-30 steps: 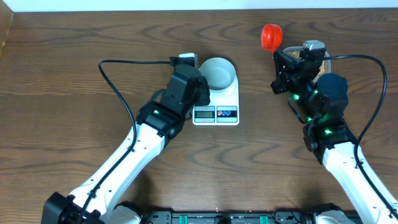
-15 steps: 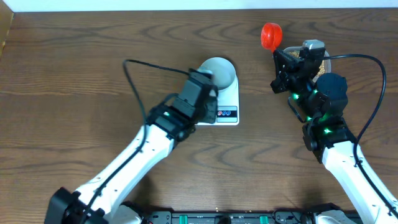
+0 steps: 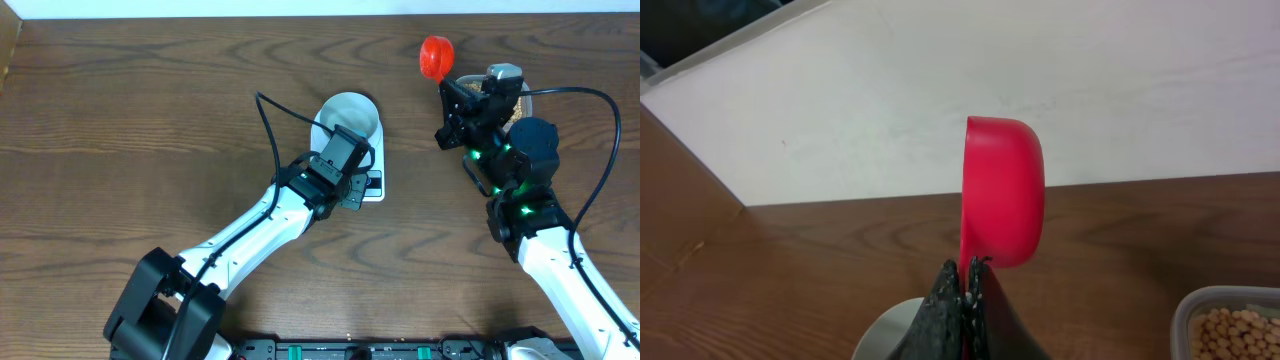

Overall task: Scoop item into bowl and weigh 50g on scale
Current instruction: 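Move the left gripper down to the scale's TARE button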

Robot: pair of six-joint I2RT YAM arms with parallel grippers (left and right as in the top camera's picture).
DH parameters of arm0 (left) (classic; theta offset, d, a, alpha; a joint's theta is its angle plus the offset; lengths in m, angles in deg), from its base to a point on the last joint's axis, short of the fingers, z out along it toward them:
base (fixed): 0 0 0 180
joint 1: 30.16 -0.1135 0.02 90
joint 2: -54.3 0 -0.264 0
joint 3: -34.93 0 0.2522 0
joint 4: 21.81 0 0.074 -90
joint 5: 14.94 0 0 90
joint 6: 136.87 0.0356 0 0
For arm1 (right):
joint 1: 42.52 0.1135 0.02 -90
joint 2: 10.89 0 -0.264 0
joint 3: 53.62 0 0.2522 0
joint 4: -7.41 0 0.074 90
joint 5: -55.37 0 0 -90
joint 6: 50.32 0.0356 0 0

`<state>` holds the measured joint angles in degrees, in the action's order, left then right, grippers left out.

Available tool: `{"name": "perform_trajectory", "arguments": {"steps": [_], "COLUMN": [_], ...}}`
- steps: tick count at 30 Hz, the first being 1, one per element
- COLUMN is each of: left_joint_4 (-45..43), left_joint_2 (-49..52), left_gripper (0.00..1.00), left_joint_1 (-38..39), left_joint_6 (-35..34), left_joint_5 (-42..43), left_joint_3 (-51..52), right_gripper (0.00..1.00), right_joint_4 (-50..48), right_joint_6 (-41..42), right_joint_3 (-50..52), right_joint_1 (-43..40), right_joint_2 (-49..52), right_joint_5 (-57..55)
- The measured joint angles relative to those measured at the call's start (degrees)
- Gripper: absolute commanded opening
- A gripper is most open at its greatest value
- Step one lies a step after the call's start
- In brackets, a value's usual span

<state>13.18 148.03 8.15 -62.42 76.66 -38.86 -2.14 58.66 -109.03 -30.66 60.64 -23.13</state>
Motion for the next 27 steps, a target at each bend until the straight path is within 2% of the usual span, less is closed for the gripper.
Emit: {"name": "perform_trajectory", "arguments": {"steps": [27], "left_joint_4": [-6.6], "left_joint_2": [6.1], "left_gripper": [0.08], "left_joint_1": [0.0], "left_joint_6": [3.8], "left_joint_5": [1.1], "left_joint_3": [0.0], "right_gripper": [0.01], "right_joint_4": [-4.0], "right_joint_6": [0.0], "right_joint_3": [0.0], "right_joint_1": [0.0], "right_joint_2": [3.7], "right_joint_5": [0.0]}}
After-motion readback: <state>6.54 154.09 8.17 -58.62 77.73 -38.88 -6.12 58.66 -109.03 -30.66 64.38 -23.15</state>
